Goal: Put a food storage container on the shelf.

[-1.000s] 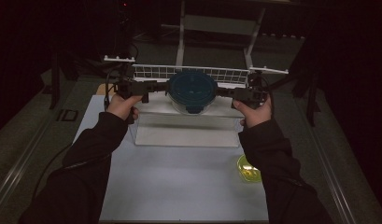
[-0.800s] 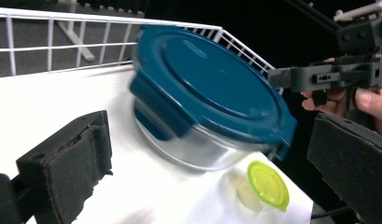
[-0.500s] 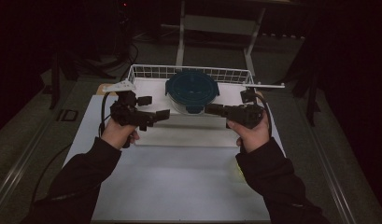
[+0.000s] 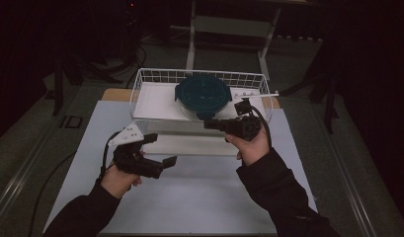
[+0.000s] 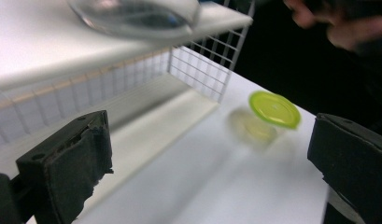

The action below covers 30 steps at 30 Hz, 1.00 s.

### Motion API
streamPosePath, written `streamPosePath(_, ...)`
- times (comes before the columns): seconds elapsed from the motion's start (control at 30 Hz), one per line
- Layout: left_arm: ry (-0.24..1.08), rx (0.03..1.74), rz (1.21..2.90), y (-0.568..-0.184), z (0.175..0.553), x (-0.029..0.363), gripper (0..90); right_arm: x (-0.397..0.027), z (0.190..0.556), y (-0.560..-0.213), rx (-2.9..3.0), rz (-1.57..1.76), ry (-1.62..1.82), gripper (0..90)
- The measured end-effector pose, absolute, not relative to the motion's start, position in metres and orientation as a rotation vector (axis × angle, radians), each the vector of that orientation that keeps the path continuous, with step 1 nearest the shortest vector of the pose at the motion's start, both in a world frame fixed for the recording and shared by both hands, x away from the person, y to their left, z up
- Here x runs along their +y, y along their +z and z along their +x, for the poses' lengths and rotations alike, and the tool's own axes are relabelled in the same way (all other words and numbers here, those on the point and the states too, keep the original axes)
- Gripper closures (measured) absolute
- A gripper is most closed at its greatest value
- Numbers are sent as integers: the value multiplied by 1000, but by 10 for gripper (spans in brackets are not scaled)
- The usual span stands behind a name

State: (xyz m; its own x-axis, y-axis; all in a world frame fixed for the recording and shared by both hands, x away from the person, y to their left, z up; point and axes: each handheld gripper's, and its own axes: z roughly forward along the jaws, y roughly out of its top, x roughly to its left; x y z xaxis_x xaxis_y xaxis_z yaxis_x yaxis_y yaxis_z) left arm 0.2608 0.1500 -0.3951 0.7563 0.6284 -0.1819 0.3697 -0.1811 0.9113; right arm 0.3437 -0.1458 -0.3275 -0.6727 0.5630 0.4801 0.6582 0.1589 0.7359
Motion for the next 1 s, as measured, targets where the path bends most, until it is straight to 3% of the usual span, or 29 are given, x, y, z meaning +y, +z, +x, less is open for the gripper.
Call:
streamPosePath(0.5, 281, 843, 1794, -480, 220, 156, 0, -139, 369, -329, -2296, -1331, -1562, 900)
streamPosePath(0.93, 330, 835, 1754, -489, 218, 158, 0, -134, 375, -326, -2301, -1322, -1570, 896)
streamPosePath(1.0, 323, 827, 1748, -491, 218, 159, 0, -133, 369, -327, -2327, -1294, -1568, 863)
